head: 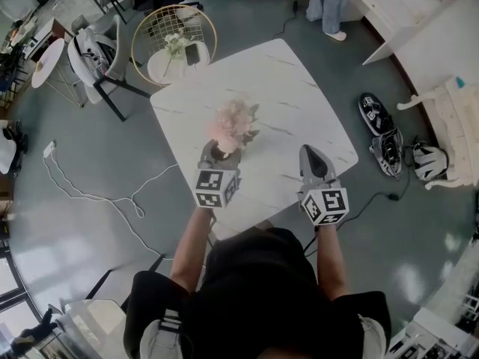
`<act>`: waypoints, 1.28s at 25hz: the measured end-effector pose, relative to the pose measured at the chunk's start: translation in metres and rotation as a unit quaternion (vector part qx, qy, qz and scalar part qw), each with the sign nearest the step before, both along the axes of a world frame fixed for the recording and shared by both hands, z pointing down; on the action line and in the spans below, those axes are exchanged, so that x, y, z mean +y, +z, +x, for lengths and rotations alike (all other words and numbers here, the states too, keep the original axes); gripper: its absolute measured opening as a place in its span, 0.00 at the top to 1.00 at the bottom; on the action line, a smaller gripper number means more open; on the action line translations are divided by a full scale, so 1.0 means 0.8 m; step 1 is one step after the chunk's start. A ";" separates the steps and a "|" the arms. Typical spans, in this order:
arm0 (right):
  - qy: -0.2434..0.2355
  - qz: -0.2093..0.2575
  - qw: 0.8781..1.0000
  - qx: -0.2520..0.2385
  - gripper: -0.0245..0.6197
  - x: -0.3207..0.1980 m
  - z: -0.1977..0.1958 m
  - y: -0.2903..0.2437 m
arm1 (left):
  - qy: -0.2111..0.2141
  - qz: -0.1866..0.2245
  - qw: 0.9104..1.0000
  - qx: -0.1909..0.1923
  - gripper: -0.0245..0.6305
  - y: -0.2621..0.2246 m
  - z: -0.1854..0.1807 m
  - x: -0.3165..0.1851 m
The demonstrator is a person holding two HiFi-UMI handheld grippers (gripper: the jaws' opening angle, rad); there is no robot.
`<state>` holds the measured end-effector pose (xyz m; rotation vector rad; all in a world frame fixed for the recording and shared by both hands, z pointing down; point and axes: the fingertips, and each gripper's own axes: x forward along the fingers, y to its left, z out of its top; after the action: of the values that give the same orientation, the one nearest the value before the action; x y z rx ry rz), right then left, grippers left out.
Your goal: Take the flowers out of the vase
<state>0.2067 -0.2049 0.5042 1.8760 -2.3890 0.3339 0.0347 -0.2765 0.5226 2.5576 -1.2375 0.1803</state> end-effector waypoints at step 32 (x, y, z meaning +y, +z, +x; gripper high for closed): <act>0.001 0.020 1.000 -0.011 0.96 0.030 -0.013 -0.015 | -0.001 0.085 0.996 0.018 0.85 -0.119 -0.022 0.020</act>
<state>0.1964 -0.1812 0.4920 1.9017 -2.4258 0.3116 0.0174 -0.2606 0.4274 2.6898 -1.2944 0.0287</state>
